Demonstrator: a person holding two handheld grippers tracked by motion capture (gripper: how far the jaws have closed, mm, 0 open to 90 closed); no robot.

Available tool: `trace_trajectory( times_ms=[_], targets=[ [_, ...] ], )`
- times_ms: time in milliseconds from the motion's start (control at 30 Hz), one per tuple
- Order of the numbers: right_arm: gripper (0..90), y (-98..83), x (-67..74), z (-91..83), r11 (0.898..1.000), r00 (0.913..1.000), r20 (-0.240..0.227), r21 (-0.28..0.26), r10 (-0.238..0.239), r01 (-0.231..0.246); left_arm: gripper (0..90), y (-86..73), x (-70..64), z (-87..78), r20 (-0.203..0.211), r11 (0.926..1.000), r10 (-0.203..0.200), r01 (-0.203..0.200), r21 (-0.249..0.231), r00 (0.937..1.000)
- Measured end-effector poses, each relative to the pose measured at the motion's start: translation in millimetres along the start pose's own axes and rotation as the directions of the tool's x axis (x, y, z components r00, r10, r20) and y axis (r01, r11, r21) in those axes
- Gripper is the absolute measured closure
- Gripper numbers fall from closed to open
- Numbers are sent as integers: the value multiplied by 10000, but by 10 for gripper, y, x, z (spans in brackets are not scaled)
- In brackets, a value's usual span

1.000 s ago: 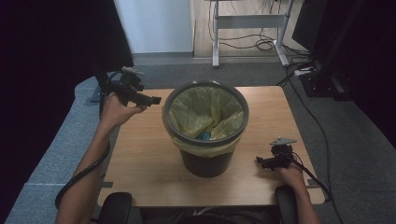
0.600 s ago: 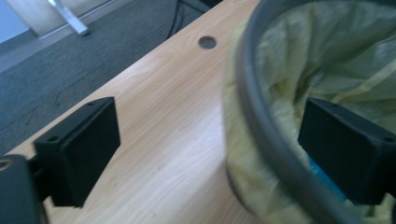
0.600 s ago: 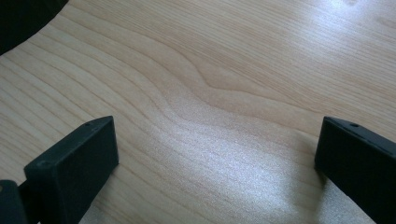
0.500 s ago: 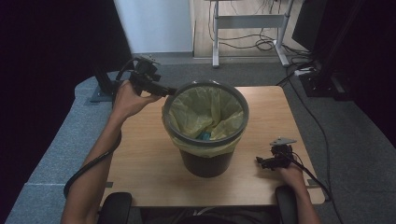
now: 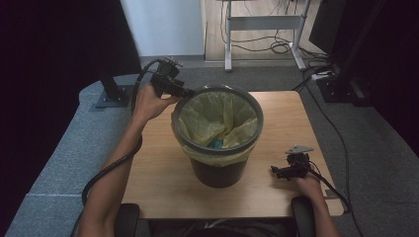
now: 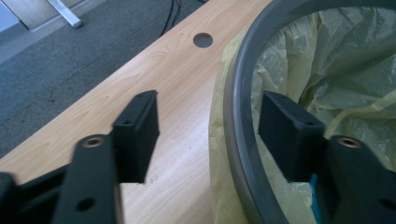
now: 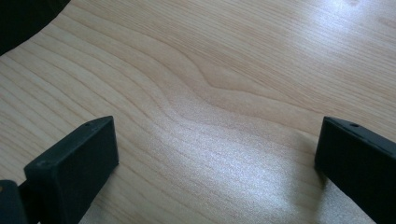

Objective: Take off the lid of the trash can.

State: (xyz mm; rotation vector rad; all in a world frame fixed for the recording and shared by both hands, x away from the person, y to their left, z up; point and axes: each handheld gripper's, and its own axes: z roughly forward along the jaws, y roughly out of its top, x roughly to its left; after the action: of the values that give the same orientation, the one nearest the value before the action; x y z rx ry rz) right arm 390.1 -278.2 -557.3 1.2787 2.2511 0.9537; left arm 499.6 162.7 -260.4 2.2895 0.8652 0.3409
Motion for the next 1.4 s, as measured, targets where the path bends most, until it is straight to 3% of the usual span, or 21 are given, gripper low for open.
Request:
trace_trajectory(
  times_ms=[300,367,433,567,800,900,1000,1400],
  targets=[
    [0,0,0,0,10000,10000,-7,-1,-6,6,648,19,-50,110,492,9990,78,-99,425,9988],
    [0,0,1,0,10000,10000,-18,7,1,0,718,22,-58,117,758,9991,27,-58,412,9971],
    [0,0,1,0,10000,10000,-20,7,-2,2,757,30,-71,113,657,9990,-47,18,439,9978],
    [0,0,2,0,10000,10000,-29,5,-4,4,780,32,-61,101,790,9987,-335,303,418,9963],
    [0,0,2,0,10000,10000,-28,5,-1,1,785,28,-4,34,1415,9959,-901,896,100,9858],
    [0,0,2,0,10000,10000,-26,4,2,-2,786,25,18,-6,1494,9948,-1015,1022,33,9836],
    [0,0,2,0,10000,10000,-29,5,-1,1,787,0,71,-63,1778,9910,-1299,1335,-88,9755],
    [0,0,2,0,10000,10000,-23,1,-12,12,786,-205,299,-368,1362,9820,-1769,1841,-414,9747]
  ],
)
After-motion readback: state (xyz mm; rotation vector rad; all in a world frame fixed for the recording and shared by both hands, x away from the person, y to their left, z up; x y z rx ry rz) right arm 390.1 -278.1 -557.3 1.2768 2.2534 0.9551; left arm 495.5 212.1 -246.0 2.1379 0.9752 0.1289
